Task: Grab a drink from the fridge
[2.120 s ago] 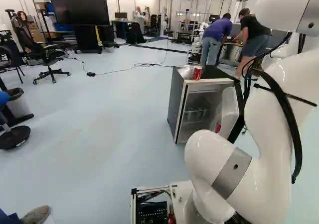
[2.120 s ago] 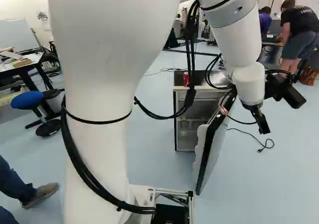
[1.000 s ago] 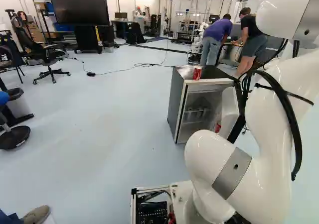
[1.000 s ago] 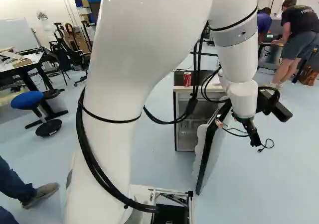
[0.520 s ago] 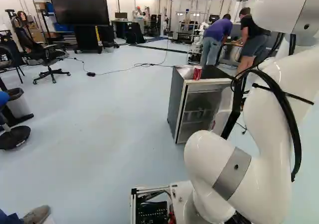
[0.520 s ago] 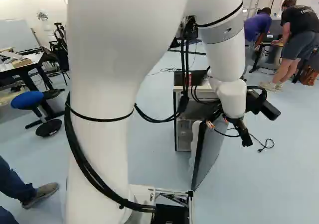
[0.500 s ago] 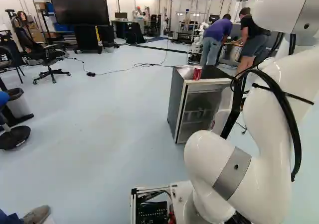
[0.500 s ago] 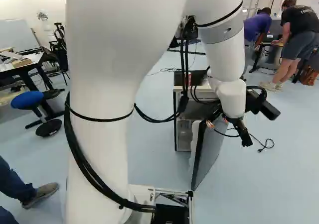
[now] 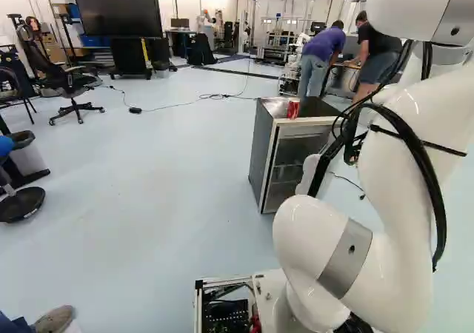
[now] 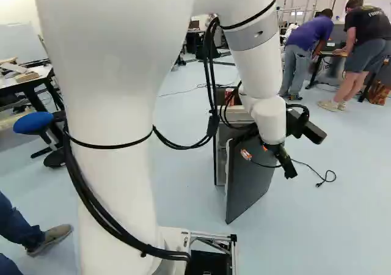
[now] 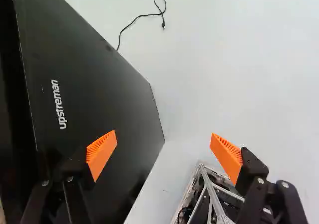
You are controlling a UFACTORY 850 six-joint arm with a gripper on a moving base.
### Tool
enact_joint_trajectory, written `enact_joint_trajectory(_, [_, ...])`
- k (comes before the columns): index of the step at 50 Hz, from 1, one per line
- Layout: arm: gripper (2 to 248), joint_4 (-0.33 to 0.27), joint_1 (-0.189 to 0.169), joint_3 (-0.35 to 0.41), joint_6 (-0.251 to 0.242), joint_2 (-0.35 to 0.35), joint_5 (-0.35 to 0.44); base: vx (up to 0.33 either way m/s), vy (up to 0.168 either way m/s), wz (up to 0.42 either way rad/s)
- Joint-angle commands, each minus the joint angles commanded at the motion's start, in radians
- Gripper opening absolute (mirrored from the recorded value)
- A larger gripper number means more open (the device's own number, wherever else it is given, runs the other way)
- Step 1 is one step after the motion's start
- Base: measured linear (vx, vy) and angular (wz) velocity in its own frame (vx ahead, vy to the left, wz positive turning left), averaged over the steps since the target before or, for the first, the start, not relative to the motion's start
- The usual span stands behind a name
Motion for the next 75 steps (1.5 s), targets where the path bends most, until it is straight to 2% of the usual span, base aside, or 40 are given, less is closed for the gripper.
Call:
enact_joint_trajectory(14, [247, -0.008, 0.037, 0.049, 0.0, 0.039, 0.028, 0.0, 0.0, 0.0])
enact_joint_trajectory(45, [247, -0.009, 0.12, 0.16, 0.0, 0.13, 0.166, 0.0, 0.0, 0.0])
enact_joint_trajectory(62, [247, -0.009, 0.168, 0.203, 0.0, 0.131, 0.244, 0.0, 0.0, 0.0])
enact_joint_trajectory(75, [247, -0.009, 0.206, 0.245, 0.0, 0.16, 0.309, 0.0, 0.0, 0.0])
